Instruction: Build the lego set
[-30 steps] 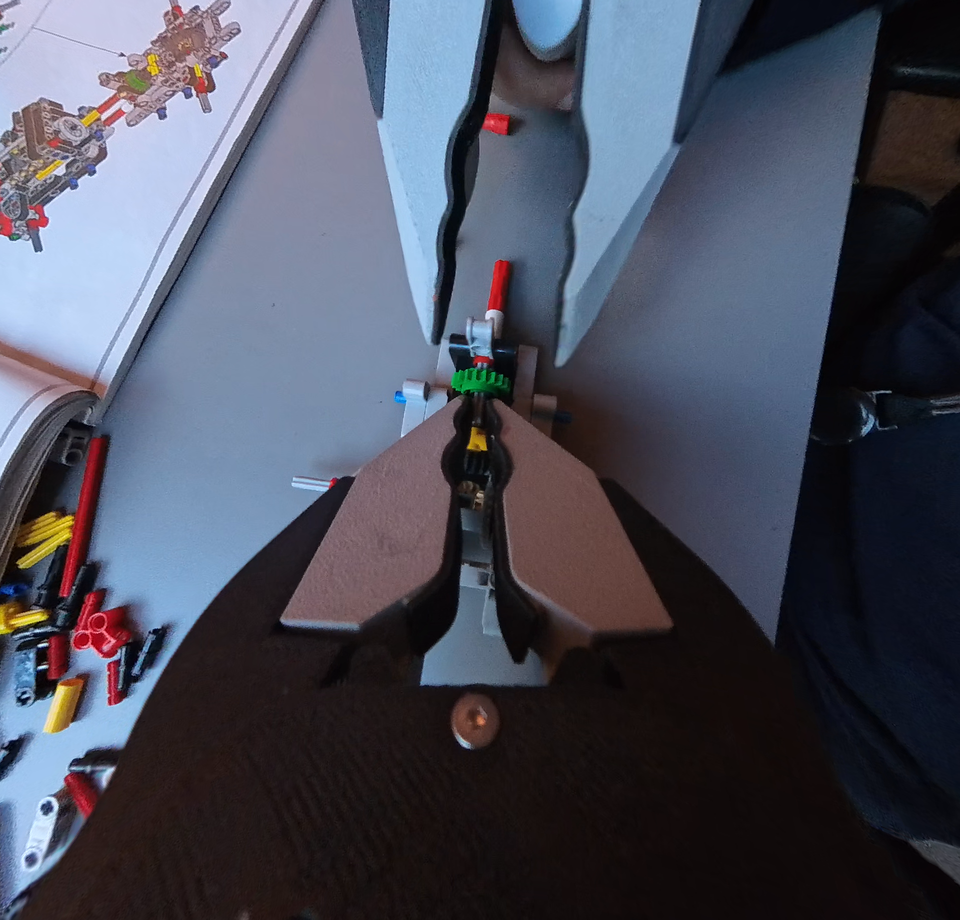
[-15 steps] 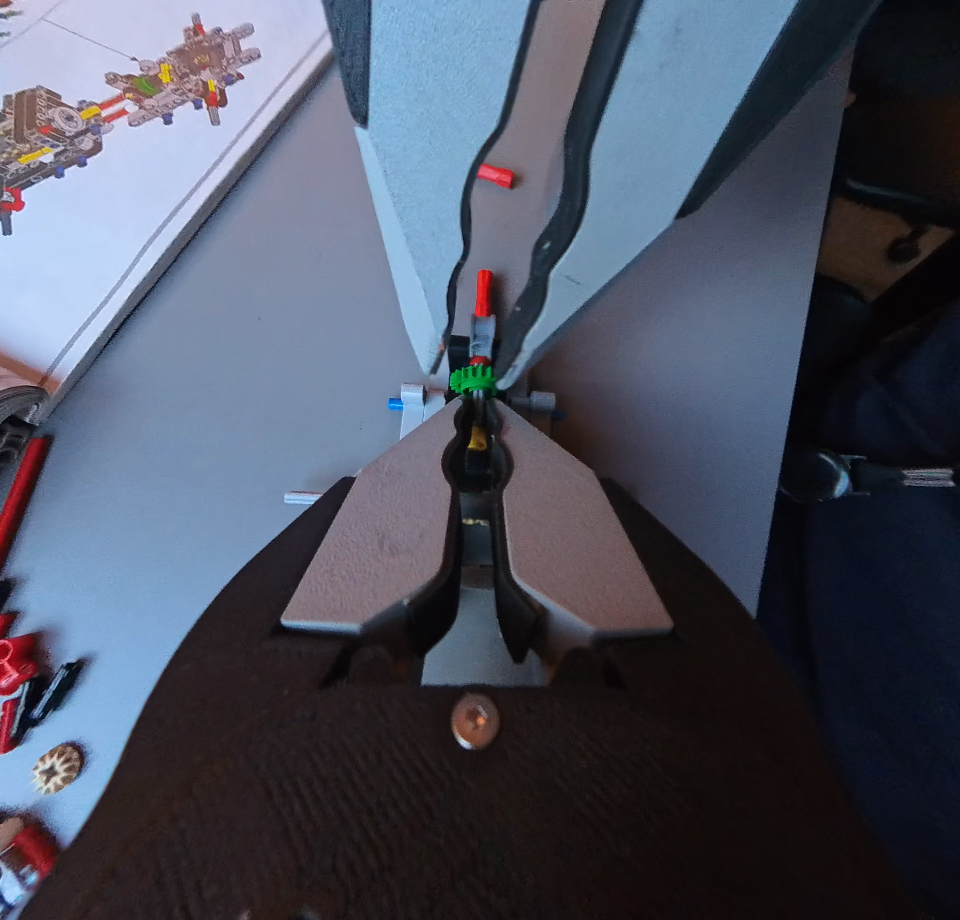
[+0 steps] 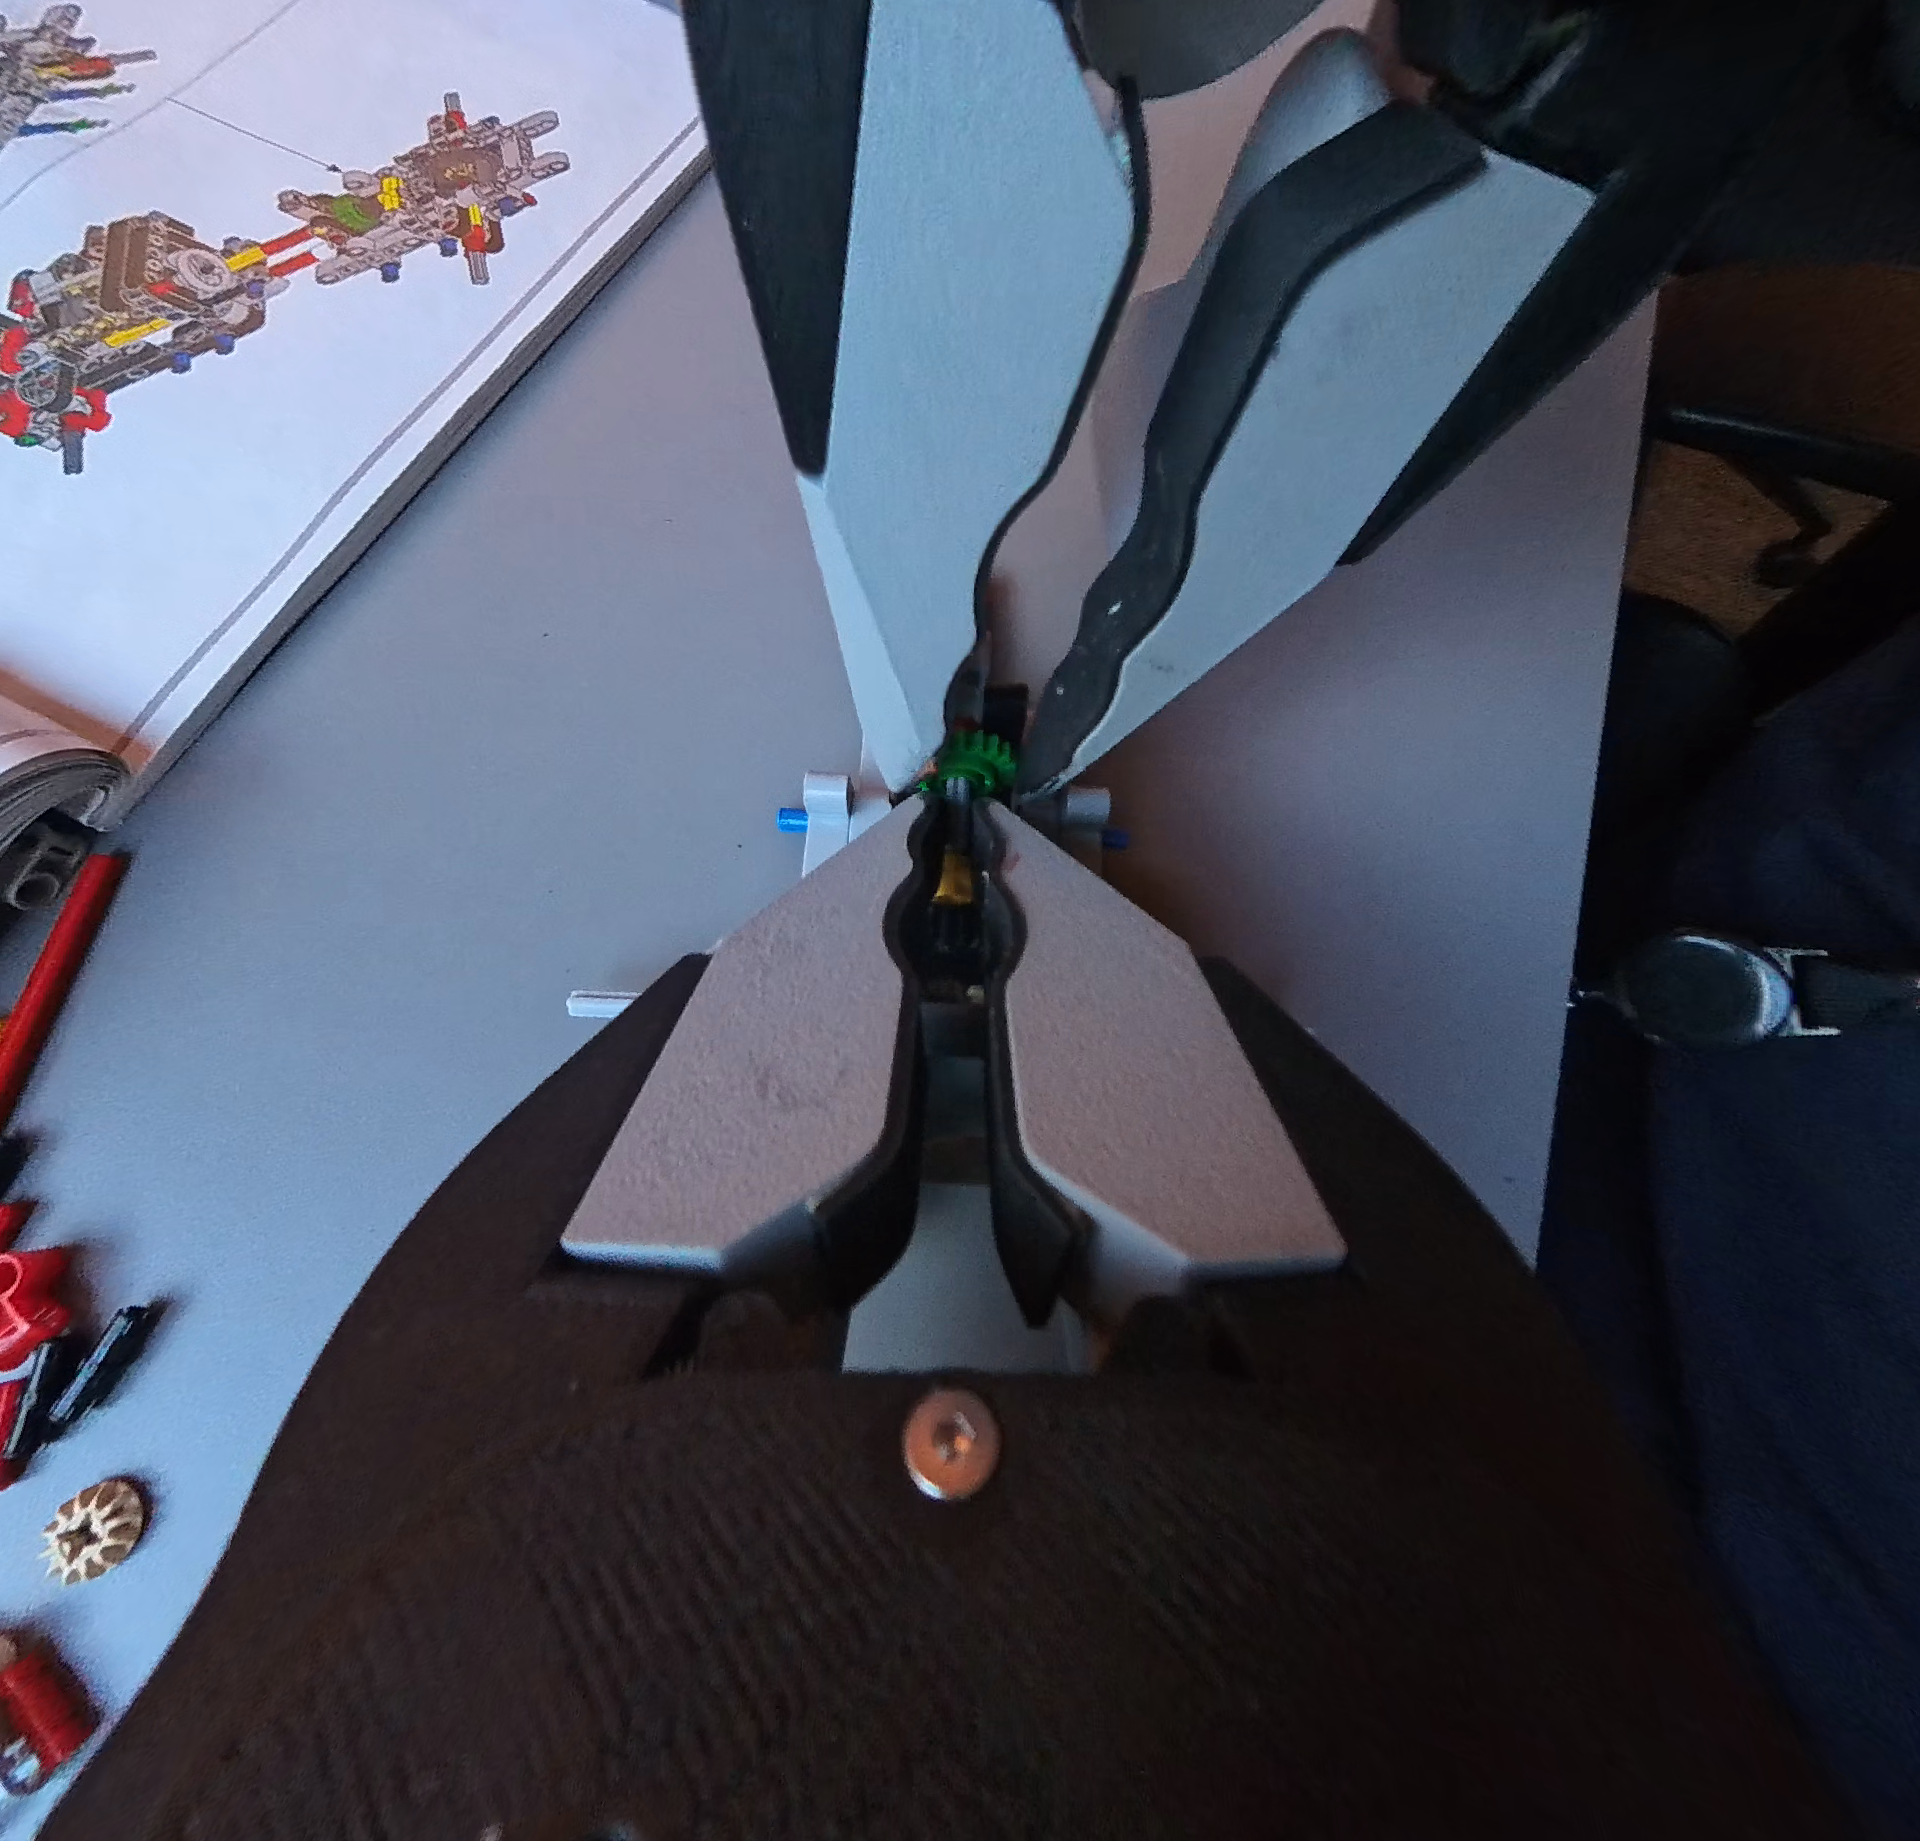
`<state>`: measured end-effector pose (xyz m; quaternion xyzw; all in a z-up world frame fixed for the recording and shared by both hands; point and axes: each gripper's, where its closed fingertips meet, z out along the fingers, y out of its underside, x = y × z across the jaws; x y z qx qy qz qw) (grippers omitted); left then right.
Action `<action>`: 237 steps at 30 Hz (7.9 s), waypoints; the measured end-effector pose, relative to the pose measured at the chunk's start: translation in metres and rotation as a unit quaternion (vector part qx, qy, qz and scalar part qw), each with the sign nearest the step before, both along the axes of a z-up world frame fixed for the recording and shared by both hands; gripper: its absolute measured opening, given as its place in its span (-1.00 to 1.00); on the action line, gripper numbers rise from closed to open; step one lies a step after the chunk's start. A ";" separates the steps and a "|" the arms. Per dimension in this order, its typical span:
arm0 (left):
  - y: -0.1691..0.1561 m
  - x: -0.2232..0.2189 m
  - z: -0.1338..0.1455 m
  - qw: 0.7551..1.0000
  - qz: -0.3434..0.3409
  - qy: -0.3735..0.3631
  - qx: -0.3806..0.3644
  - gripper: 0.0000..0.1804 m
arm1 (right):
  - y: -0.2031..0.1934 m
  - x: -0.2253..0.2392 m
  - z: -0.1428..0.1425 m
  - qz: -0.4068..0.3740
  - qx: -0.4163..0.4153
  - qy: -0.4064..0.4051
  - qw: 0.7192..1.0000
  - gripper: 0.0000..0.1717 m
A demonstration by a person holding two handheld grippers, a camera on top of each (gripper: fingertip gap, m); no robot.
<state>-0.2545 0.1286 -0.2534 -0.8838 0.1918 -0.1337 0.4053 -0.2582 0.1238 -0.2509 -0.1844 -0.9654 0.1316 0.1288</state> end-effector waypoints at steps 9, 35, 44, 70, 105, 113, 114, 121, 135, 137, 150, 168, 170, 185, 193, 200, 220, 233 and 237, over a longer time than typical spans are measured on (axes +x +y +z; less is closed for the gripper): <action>0.006 0.000 0.002 1.000 0.010 0.009 0.023 -0.99 | 0.010 0.002 0.000 0.060 0.135 -0.049 0.988 -0.90; 0.009 -0.006 0.003 0.999 0.017 -0.002 0.034 -0.99 | 0.029 0.004 -0.006 -0.068 -0.237 0.104 0.964 -0.90; 0.012 -0.003 0.003 1.000 -0.013 -0.022 0.018 -0.99 | 0.032 0.004 -0.003 -0.066 -0.250 0.119 0.959 -1.00; 0.020 -0.006 0.001 1.000 -0.011 0.006 0.012 -0.83 | 0.048 0.011 -0.008 -0.086 -0.247 0.095 0.960 -1.00; 0.023 -0.001 0.007 1.000 -0.013 0.018 0.009 -0.86 | 0.049 0.012 -0.007 -0.090 -0.256 0.090 0.958 -0.99; 0.027 0.001 0.004 1.000 -0.016 0.024 -0.001 -0.89 | 0.049 0.013 -0.008 -0.090 -0.254 0.088 0.959 -1.00; 0.028 0.001 0.004 1.000 -0.014 0.023 -0.002 -0.89 | 0.049 0.013 -0.008 -0.090 -0.253 0.088 0.959 -1.00; 0.030 0.000 0.003 1.000 -0.003 0.023 -0.004 -0.84 | 0.051 0.014 -0.008 -0.090 -0.253 0.085 0.960 -0.99; -0.007 -0.031 0.032 0.998 0.049 0.007 0.025 -0.68 | 0.133 0.037 0.012 -0.197 -0.253 0.111 0.941 -0.78; -0.014 -0.037 0.033 0.998 0.064 0.001 0.026 -0.67 | 0.142 0.042 0.007 -0.206 -0.240 0.108 0.943 -0.78; -0.031 -0.047 0.023 0.994 0.100 -0.048 0.016 -0.68 | 0.101 0.024 0.008 -0.175 -0.247 0.122 0.945 -0.89; -0.032 -0.043 0.018 0.995 0.095 -0.044 0.008 -0.70 | 0.066 0.008 -0.015 -0.150 -0.238 0.079 0.956 -0.89; -0.033 -0.044 0.018 0.994 0.095 -0.045 0.008 -0.70 | 0.068 0.008 -0.017 -0.153 -0.233 0.078 0.957 -0.90; -0.032 -0.043 0.019 0.996 0.086 -0.039 0.008 -0.70 | 0.067 0.010 -0.020 -0.135 -0.237 0.071 0.959 -0.96; -0.013 -0.023 0.047 0.981 -0.020 0.169 0.088 -0.67 | 0.048 0.014 0.028 -0.135 -0.415 0.025 0.899 -0.96; 0.022 0.005 0.055 0.950 -0.097 0.256 0.153 -0.73 | 0.030 0.011 0.063 -0.131 -0.530 -0.022 0.838 -0.96; 0.032 0.012 0.070 0.925 -0.105 0.295 0.214 -0.96 | 0.027 0.011 0.067 -0.147 -0.602 -0.111 0.777 -0.96; 0.022 -0.002 0.048 0.957 -0.094 0.248 0.117 -0.96 | 0.031 0.000 0.053 -0.182 -0.563 -0.080 0.802 -0.82; 0.004 -0.016 0.016 0.974 -0.079 0.212 -0.020 -0.96 | 0.048 0.003 0.040 -0.193 -0.477 -0.016 0.857 -0.78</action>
